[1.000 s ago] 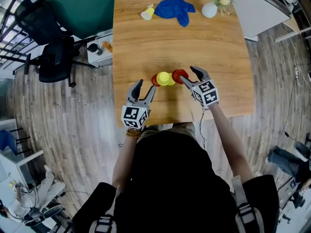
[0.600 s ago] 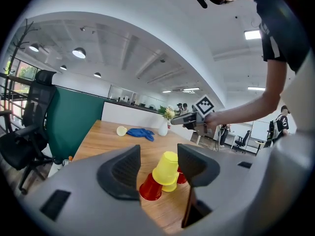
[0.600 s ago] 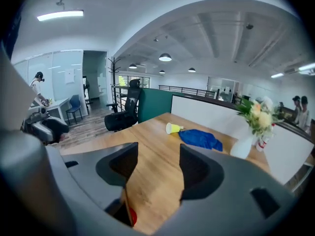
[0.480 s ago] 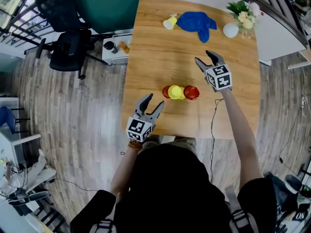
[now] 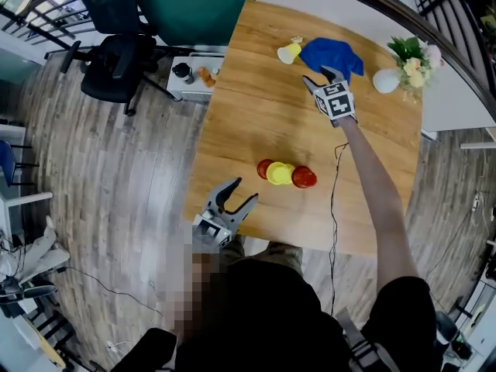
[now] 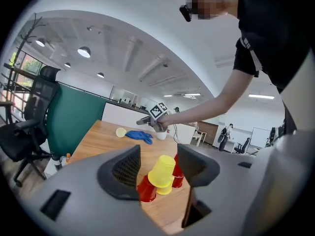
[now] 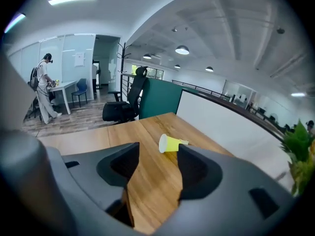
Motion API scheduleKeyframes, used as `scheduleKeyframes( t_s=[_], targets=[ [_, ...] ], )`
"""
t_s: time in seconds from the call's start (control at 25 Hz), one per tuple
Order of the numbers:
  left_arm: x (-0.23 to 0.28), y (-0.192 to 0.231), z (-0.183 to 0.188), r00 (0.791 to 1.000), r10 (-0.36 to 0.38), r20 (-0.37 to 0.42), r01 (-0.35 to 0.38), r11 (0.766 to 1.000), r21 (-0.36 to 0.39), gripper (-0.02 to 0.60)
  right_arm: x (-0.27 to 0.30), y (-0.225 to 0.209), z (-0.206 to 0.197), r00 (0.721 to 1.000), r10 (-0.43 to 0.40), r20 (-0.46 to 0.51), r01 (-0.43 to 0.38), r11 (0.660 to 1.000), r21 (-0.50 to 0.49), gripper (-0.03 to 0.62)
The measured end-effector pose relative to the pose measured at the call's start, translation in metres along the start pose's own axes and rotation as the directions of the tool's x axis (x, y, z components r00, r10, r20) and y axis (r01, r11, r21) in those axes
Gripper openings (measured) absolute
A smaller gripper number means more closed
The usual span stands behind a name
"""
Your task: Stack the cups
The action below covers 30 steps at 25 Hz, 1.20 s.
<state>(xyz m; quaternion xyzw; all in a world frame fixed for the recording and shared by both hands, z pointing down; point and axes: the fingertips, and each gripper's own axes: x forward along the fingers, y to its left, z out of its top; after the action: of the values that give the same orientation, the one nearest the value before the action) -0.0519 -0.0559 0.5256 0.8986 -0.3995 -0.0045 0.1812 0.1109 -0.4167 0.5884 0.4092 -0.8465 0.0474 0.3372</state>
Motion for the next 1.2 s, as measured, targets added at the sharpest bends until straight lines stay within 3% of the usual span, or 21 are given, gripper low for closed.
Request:
scheduleKeyframes(
  t_s=[0.36, 0.52, 0.84, 0.92, 1.04, 1.2],
  targets=[
    [0.009, 0.014, 0.009, 0.997, 0.071, 0.043, -0.071, 0.997, 0.011, 0.253, 0.097, -0.022, 0.002, 0.996, 0.013, -0.091, -0.018, 0.998, -0.058, 0.252],
    [0.007, 0.021, 0.007, 0.995, 0.094, 0.026, -0.094, 0.996, 0.008, 0.249, 0.131, -0.016, -0.006, 0.989, 0.018, -0.148, -0.026, 0.998, -0.05, 0.249],
    [0.006, 0.033, 0.003, 0.989, 0.148, 0.014, -0.148, 0.989, -0.004, 0.243, 0.164, -0.024, -0.013, 0.968, -0.068, -0.243, 0.044, 0.994, -0.104, 0.229],
    [0.006, 0.035, 0.004, 0.988, 0.155, 0.018, -0.155, 0.988, 0.002, 0.242, 0.168, -0.028, -0.016, 0.959, -0.107, -0.262, 0.076, 0.989, -0.125, 0.184],
    [0.003, 0.038, 0.009, 0.986, 0.167, 0.019, -0.168, 0.986, 0.003, 0.242, 0.168, -0.033, -0.019, 0.954, -0.141, -0.264, 0.109, 0.985, -0.13, 0.067],
    [-0.005, 0.046, 0.023, 0.98, 0.196, 0.037, -0.196, 0.981, -0.01, 0.241, 0.152, -0.033, -0.009, 0.956, -0.158, -0.248, 0.124, 0.981, -0.15, 0.021]
  ],
)
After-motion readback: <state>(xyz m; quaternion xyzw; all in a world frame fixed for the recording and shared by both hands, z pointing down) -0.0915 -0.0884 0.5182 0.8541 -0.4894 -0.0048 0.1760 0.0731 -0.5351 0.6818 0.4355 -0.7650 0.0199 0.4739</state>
